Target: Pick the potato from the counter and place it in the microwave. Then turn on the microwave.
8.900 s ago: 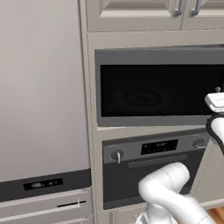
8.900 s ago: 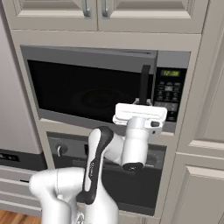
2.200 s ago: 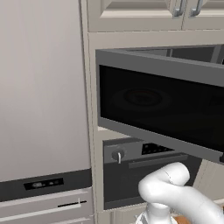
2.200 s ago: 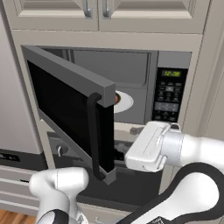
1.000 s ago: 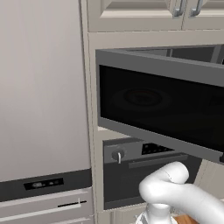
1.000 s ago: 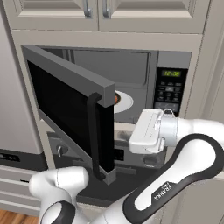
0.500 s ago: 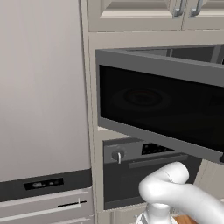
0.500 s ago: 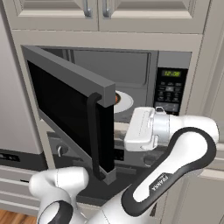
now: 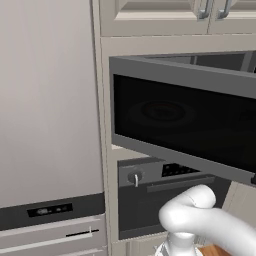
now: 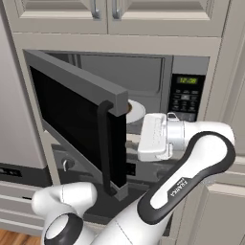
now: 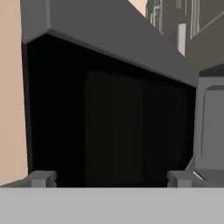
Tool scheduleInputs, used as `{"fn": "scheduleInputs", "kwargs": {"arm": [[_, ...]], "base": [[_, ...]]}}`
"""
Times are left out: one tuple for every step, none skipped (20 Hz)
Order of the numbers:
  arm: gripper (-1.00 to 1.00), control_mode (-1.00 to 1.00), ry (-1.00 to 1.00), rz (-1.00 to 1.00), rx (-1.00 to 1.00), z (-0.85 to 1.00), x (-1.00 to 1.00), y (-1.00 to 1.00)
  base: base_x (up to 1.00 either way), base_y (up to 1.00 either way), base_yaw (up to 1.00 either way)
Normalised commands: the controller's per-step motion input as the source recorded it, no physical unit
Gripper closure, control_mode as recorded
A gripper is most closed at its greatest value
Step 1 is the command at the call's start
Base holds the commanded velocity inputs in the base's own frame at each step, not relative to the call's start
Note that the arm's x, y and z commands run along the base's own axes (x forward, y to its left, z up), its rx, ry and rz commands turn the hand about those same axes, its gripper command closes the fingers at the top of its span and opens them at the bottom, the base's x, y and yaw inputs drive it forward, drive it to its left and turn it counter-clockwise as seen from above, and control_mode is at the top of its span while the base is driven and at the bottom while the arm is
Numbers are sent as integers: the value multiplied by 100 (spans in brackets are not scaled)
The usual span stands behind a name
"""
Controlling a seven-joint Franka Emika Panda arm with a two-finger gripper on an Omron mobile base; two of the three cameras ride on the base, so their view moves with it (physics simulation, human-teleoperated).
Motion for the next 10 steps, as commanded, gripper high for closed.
{"fn": "scheduleInputs", "kwargs": {"arm": [[-100, -100, -2, 7, 0, 0, 15, 0], [-100, -100, -2, 7, 0, 0, 9, 0], [-100, -100, -1, 8, 0, -1, 1, 0], [-100, -100, -1, 8, 0, -7, 0, 0], [-100, -100, 0, 9, 0, -9, 0, 8], [-100, -100, 0, 9, 0, -14, 0, 26], [-100, -100, 0, 8, 0, -20, 0, 39], [-100, -100, 0, 9, 0, -19, 0, 35], [-100, -100, 0, 10, 0, -16, 0, 32], [-100, -100, 0, 10, 0, -16, 0, 32]], "base": [[0, 0, 0], [0, 0, 0], [0, 0, 0], [0, 0, 0], [0, 0, 0], [0, 0, 0], [0, 0, 0], [0, 0, 0], [0, 0, 0], [0, 0, 0]]}}
